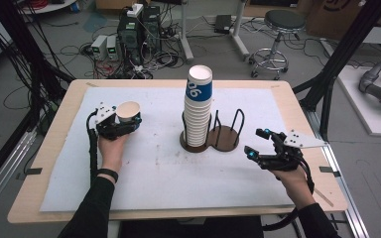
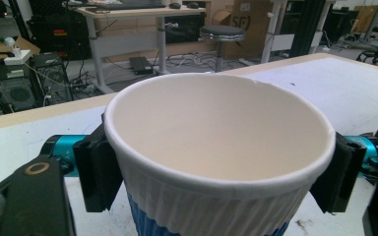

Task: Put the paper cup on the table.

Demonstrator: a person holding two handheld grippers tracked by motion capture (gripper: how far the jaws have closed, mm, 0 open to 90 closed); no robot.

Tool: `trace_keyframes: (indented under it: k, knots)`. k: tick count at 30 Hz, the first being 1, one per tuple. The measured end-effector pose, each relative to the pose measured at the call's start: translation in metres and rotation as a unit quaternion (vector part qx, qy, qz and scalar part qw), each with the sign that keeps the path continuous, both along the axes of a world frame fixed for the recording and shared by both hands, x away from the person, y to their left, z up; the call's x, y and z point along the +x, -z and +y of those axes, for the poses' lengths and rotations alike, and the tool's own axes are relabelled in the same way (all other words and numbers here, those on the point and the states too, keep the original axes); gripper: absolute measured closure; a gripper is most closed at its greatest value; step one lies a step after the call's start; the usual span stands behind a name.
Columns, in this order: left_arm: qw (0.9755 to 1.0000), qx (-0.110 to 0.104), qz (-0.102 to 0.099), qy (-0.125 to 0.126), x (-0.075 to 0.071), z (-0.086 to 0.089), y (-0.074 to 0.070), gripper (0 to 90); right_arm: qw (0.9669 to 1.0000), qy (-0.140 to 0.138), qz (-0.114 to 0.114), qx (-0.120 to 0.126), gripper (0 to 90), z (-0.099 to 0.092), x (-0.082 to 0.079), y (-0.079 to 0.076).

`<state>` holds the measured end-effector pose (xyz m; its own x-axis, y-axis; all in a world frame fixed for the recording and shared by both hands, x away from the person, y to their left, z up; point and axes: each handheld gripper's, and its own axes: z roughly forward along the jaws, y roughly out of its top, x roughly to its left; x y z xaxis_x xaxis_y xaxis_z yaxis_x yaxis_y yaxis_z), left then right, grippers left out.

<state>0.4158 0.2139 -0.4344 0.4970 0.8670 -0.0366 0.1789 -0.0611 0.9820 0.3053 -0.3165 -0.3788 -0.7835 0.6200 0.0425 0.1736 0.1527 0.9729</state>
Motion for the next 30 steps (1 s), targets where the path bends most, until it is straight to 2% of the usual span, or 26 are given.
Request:
trace_keyframes:
  k: [6,10,18,21,24,30]
  knots:
    - [1.0000,-0.007,0.005,0.003,0.0025,0.0005,0.0038,20.7,1.0000,0.001,0.004,0.004,20.8,-0.0006,-0.0003,0.0009]
    - [0.9999,0.000,0.013,0.007,0.0033,-0.0012,0.0062,20.6,0.9998,0.001,0.010,0.015,20.7,-0.0013,0.0006,0.0016]
    - [0.9993,0.028,0.025,0.009,0.0020,-0.0041,0.0070,19.0,0.9998,0.003,0.008,0.016,20.7,-0.0028,0.0006,0.0017]
    - [0.9990,0.024,0.038,0.002,0.0000,-0.0031,0.0073,18.1,0.9998,0.004,0.007,0.016,20.7,-0.0031,0.0011,0.0016]
    - [0.9986,0.021,0.048,0.006,-0.0008,-0.0016,0.0074,17.3,0.9998,0.004,0.008,0.016,20.7,-0.0026,0.0012,0.0014]
    - [0.9979,0.033,0.056,0.009,-0.0005,-0.0039,0.0087,17.1,0.9999,0.004,0.005,0.013,20.7,0.0002,0.0017,0.0012]
